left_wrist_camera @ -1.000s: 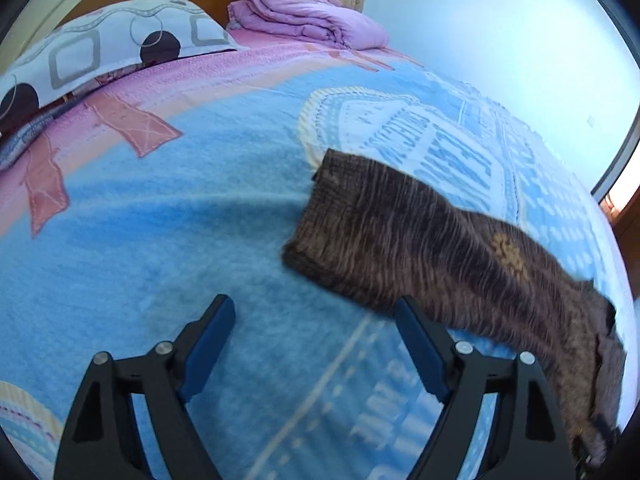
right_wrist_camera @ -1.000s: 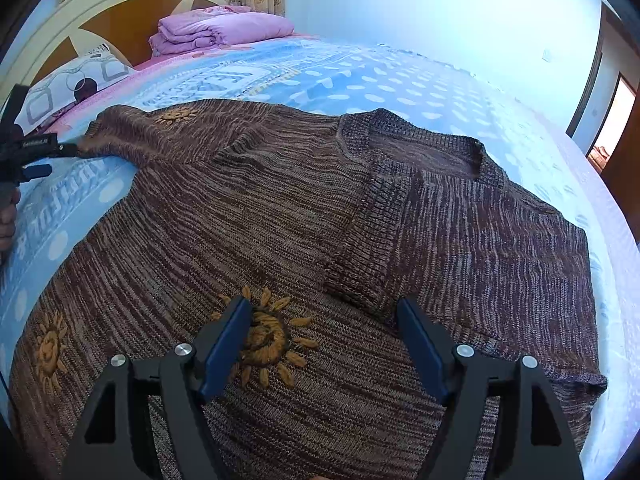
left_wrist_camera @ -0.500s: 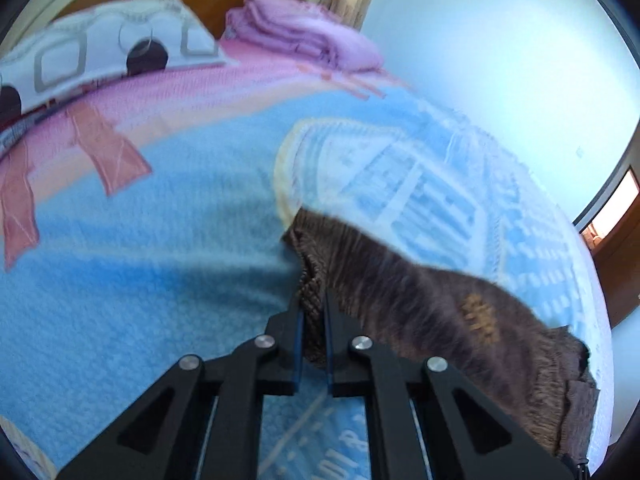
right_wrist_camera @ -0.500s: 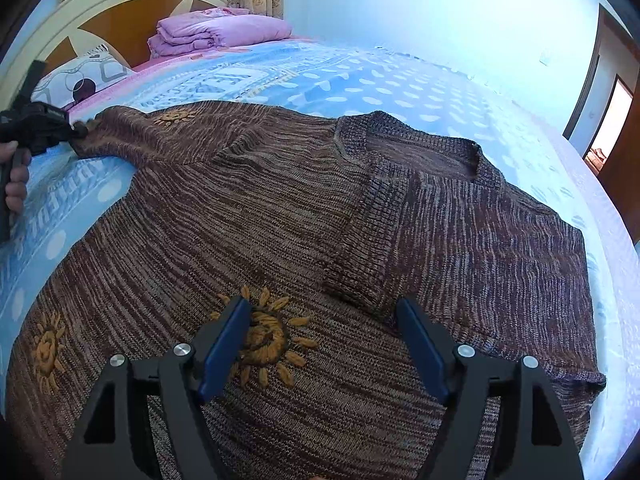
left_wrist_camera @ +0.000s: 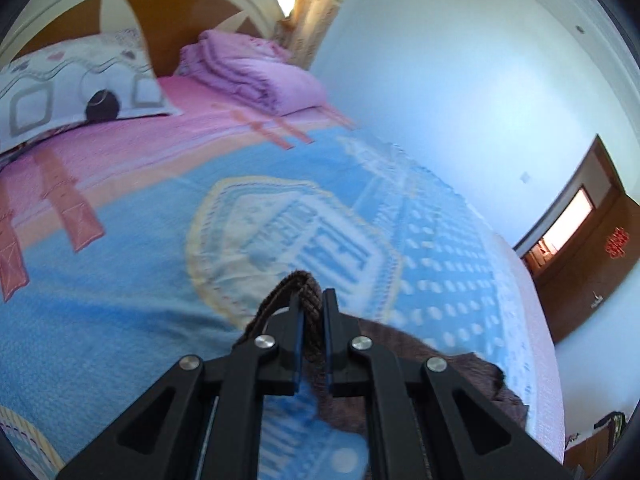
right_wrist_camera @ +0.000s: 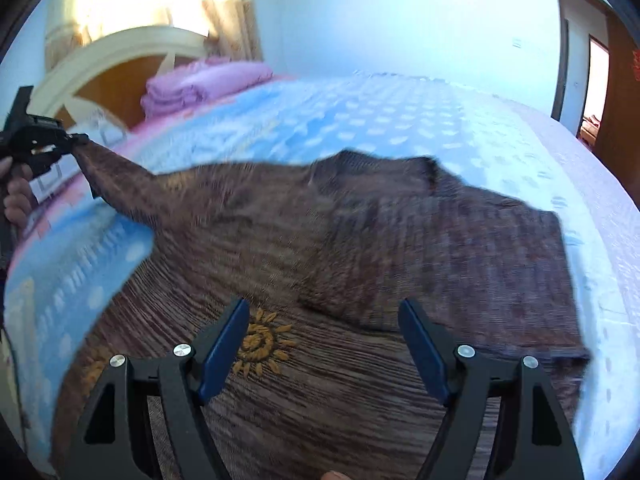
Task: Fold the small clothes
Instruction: 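Grasp the sleeve with the left tool and fold it across the body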
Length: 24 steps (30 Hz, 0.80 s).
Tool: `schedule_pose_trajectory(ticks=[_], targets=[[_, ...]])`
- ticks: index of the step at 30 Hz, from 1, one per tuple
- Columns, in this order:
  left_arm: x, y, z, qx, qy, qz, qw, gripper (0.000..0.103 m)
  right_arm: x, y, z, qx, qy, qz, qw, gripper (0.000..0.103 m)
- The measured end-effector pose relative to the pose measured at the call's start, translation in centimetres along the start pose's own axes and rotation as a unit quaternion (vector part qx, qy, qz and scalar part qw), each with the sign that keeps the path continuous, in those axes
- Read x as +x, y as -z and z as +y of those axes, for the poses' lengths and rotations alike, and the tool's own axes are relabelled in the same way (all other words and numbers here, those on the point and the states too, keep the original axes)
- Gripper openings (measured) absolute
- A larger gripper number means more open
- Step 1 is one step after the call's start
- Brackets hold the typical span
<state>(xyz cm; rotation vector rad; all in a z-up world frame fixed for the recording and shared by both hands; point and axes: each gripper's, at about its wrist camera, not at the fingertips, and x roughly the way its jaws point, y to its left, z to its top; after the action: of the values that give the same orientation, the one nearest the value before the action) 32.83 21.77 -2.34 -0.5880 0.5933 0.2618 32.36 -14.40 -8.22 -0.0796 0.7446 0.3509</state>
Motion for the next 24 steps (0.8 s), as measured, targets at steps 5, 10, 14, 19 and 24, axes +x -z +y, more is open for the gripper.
schedule_pose_trajectory(ticks=[5, 10, 14, 19, 24], targets=[[-0.2, 0.1, -4.6, 0.032, 0.026, -0.006, 0.9991, 0.008, -2.8, 0.6, -2.9, 0.012, 0.014, -0.005, 1.0, 0.077], [-0.4, 1.5, -9.3, 0.062, 0.057, -0.004, 0.9965, 0.008, -4.1, 2.7, -6.0, 0.036, 0.034, 0.004, 0.999, 0.077], [0.0, 3.7, -13.0, 0.083, 0.079, 0.009, 0.9933, 0.008, -4.3, 4.1, -7.3, 0.046, 0.035, 0.02, 0.998, 0.077], [1.4, 8.5, -17.9, 0.117, 0.096, 0.031, 0.988, 0.008, -4.9, 4.6, -8.0, 0.048, 0.039, 0.009, 0.998, 0.077], [5.2, 16.4, -23.0, 0.175, 0.084, 0.068, 0.9786, 0.009, -4.7, 5.5, -9.4, 0.075, 0.044, 0.001, 0.996, 0.077]])
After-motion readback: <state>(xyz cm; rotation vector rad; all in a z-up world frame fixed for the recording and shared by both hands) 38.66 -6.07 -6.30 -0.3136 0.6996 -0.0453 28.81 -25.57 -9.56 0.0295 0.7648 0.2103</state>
